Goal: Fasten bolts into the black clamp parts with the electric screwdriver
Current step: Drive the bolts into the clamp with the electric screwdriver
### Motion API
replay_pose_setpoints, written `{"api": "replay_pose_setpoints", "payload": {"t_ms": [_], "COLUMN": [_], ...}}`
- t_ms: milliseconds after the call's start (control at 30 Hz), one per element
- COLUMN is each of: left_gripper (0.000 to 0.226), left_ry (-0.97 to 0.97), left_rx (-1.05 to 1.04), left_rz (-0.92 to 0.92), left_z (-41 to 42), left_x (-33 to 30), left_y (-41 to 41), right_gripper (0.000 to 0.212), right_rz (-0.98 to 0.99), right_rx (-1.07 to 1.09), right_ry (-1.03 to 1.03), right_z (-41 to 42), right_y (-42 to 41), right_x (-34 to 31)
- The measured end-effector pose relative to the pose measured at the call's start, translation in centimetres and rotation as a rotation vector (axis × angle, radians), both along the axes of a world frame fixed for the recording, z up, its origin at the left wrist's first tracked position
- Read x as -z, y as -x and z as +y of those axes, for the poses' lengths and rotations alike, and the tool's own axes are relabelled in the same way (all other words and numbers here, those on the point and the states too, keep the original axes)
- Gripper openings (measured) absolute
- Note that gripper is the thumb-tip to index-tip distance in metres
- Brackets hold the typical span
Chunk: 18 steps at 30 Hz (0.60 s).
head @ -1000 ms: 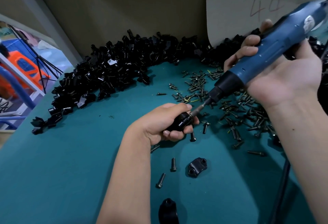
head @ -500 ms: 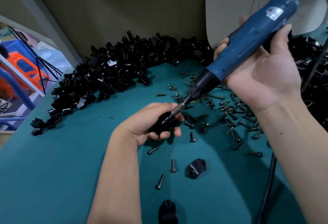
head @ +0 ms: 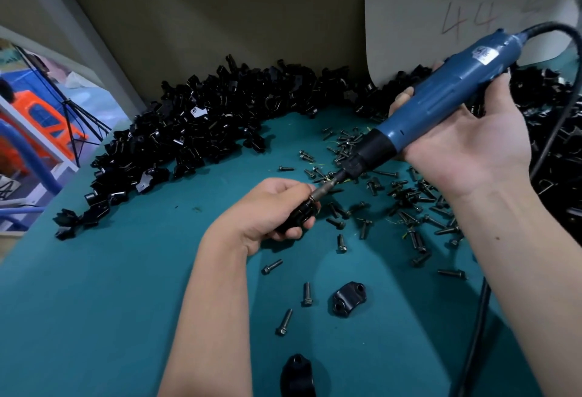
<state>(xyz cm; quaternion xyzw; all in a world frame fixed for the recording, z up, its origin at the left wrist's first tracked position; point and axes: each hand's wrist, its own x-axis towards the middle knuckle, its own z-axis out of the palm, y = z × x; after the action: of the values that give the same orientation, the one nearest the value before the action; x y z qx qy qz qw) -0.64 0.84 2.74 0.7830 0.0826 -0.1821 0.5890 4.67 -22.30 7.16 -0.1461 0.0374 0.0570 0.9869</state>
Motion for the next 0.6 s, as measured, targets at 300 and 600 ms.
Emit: {"api": "replay_pose_setpoints", "payload": {"t_ms": [300,600], "left_gripper": [0.025,0.014], "left_ry": [-0.073,-0.312], "left_rx": [-0.042,-0.001], "left_rz": [-0.087,-0.342], "left_z": [-1.1,-2.5], "left_x": [-0.6,0.2], "left_y": [-0.4,-1.1], "right_gripper": [0.056,0.02], "right_rz": [0.083,0.092], "right_rx": [0.127,0.26], "right_ry": [0.227,0.38], "right_z": [0.7,0.1], "right_y": [0.1,-0.4], "right_x": [-0.9,-0.2]}}
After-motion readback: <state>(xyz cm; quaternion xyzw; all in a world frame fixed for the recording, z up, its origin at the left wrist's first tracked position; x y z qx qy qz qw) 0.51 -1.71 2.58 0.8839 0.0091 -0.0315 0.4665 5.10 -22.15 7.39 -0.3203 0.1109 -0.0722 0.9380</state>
